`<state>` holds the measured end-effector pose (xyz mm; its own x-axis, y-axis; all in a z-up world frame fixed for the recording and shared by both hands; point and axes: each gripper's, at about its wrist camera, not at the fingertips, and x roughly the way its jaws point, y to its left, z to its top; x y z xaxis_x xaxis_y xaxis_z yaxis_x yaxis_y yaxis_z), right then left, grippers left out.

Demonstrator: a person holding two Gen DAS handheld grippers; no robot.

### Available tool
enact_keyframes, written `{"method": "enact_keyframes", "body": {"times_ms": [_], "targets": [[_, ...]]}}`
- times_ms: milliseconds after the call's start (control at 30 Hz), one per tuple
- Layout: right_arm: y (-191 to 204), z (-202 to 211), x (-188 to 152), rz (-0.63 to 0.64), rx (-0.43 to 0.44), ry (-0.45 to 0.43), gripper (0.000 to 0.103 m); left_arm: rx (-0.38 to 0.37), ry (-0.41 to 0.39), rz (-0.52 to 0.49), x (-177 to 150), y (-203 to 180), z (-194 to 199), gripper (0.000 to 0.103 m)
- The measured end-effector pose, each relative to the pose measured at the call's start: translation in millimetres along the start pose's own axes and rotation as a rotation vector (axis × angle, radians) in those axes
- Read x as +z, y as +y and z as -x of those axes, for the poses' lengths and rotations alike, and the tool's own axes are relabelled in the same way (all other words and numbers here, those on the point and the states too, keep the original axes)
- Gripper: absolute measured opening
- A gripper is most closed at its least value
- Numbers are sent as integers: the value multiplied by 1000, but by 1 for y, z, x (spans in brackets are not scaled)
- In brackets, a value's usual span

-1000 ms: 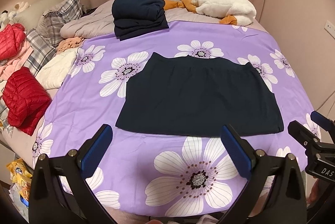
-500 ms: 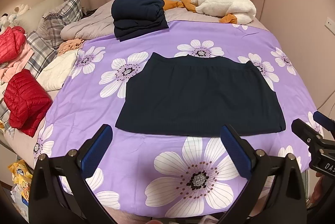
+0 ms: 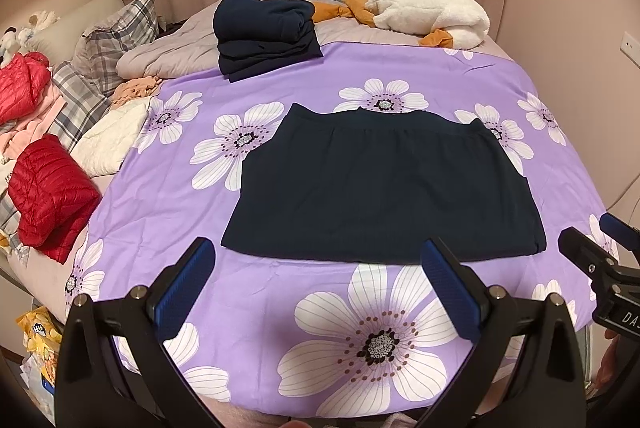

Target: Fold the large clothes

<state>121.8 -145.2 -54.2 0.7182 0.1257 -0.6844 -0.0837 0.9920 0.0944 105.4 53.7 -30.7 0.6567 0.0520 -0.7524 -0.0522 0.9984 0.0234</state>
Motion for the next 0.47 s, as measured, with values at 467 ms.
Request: {"method": "enact_keyframes", "body": {"times_ms": [467], "targets": [[2, 3, 4, 2, 8, -6, 102, -1, -7, 19, 1, 0, 2, 103]]}}
